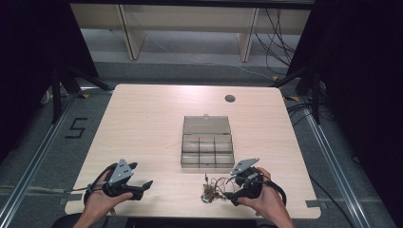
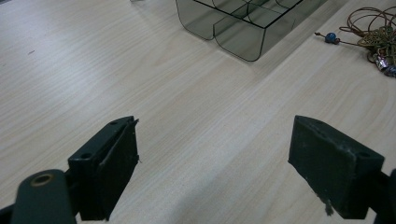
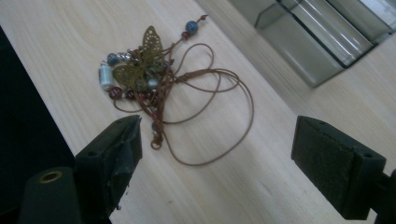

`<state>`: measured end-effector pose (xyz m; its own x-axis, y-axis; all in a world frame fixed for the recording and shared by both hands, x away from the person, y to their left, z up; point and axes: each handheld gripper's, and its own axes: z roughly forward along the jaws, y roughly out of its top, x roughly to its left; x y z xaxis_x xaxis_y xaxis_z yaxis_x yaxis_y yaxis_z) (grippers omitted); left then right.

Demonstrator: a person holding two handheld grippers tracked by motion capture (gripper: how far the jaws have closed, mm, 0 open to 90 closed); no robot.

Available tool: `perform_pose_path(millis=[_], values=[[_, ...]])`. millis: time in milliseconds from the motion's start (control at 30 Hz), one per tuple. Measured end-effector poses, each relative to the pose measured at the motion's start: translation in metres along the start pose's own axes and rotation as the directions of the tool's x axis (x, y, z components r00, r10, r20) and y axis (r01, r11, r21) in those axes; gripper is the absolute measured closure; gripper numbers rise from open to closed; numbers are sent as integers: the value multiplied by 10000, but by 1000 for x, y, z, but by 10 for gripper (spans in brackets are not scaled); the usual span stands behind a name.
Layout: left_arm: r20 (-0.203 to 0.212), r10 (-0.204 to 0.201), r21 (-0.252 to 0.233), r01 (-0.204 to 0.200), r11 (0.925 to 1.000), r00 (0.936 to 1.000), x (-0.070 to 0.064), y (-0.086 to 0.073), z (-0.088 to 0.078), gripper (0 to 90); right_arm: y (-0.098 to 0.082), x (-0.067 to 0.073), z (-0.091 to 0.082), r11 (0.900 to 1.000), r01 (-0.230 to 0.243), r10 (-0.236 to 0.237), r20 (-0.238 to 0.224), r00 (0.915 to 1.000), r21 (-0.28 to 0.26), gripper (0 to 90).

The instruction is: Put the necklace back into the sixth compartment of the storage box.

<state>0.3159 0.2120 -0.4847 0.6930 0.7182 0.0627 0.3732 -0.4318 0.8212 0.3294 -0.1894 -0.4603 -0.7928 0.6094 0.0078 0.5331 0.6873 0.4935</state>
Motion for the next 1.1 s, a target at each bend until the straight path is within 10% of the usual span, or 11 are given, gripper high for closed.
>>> perform_pose_path(millis=[1100], values=[[48,-260,-8,260,9997,9997,-1,0,0,151,41,29,38,9840,1312,-1186,-1057,9873,1207,173]])
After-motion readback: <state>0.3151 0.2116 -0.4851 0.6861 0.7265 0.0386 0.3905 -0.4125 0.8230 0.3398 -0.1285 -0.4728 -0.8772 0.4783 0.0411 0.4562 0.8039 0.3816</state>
